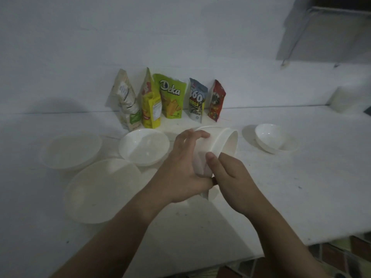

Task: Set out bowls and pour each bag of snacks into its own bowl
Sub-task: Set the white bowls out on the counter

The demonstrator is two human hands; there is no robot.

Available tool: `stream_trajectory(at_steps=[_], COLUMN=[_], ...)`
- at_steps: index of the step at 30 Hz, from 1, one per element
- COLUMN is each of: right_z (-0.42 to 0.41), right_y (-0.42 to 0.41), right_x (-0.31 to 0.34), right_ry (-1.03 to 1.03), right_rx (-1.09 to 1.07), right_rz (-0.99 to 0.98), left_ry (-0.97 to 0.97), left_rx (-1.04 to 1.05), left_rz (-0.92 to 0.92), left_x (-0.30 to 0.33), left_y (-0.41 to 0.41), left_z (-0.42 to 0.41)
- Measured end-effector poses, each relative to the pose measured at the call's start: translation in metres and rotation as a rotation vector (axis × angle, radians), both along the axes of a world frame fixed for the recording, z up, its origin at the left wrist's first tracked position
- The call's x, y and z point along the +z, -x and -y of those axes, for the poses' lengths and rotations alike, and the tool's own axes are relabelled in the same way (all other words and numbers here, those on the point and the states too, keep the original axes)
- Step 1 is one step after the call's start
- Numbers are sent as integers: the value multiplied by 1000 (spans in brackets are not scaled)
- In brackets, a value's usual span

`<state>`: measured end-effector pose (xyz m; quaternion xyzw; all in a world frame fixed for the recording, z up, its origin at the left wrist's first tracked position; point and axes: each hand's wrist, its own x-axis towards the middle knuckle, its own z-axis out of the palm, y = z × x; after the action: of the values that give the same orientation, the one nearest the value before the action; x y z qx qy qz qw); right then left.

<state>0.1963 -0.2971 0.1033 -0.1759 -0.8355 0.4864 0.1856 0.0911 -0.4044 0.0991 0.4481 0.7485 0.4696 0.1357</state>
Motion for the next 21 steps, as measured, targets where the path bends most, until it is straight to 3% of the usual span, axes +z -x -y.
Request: stream_trajectory(at_steps=[4,8,10,15,21], right_z=[-33,-55,-72,-118,-160], right_y=[-24,-38,-46,-65,-68], right_x=[8,8,8,0,-36], right_ry=[-12,-61,-80,-185,-505], right_rx=[32,31,22,-6,-28], right_rz=[18,33,41,155,401], left_ry=[-33,-110,-136,-193,-329], left_rx=[13,51,157,533,777], left_rz=[73,361,432,861,920], left_x=[-2,-21,-39,-68,-96], left_y=[-13,-20,-24,-21,-23], left_z=[-27,-43,-52,-61,-58])
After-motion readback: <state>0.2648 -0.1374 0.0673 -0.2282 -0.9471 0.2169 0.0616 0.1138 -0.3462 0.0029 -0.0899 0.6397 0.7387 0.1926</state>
